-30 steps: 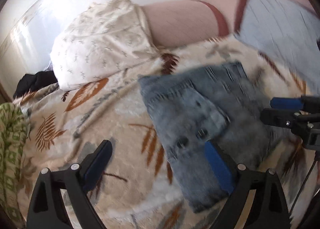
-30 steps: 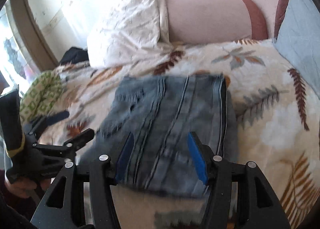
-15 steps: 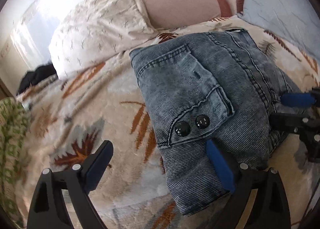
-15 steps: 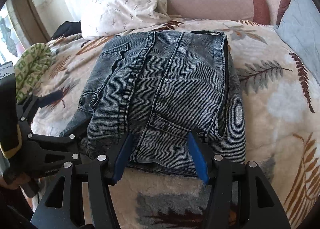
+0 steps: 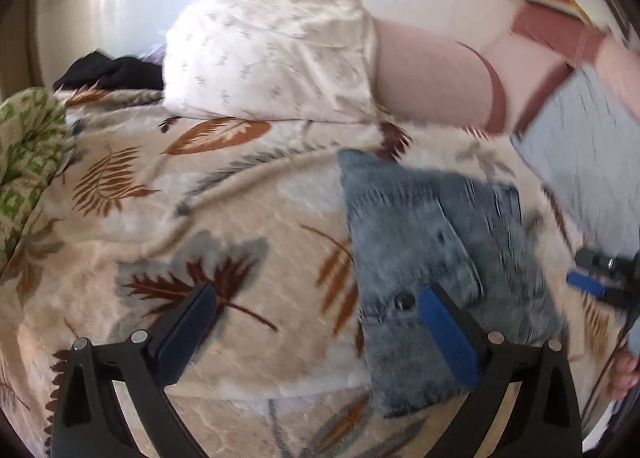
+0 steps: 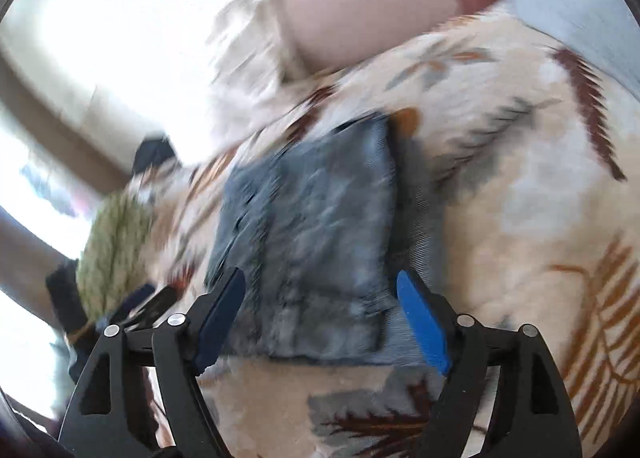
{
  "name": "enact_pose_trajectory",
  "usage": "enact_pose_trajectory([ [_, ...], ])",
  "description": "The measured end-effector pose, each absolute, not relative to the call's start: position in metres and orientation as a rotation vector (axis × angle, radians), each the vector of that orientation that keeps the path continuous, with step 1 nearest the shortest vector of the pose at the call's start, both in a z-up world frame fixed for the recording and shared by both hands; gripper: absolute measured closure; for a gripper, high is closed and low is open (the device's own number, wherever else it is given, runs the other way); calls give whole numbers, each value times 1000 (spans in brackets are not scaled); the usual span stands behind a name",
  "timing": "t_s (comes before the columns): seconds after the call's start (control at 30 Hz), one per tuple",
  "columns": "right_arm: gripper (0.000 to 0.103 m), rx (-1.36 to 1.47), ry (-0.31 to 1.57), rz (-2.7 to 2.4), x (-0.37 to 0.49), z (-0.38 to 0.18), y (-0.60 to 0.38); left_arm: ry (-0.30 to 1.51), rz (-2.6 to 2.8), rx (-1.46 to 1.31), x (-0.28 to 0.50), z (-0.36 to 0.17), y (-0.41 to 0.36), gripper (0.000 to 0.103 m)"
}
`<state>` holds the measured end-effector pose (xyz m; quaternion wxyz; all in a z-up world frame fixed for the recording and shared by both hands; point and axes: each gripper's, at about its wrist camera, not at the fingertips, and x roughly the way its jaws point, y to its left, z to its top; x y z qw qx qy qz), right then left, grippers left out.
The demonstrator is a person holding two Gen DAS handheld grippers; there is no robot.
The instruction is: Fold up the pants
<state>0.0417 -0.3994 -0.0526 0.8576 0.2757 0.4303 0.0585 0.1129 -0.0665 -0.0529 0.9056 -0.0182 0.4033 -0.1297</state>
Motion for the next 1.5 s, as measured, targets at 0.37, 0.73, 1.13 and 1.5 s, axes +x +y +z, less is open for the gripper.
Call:
enact_pose_trajectory([
  [0.37,24,669,855,-24,49,-55,-428,920,-148,-29,132,-70,-65,1],
  [0.73,52,410,856,108,77,-54,-350,816,-165,228,112,-81,-112,0],
  [1.13,52,464,1032,53,98,-101,-352,813,-184,257,120,-92,-128,0],
  [1.5,50,447,1041,40,102,-105,-349,832,-174,292,129,-100,-138,0],
])
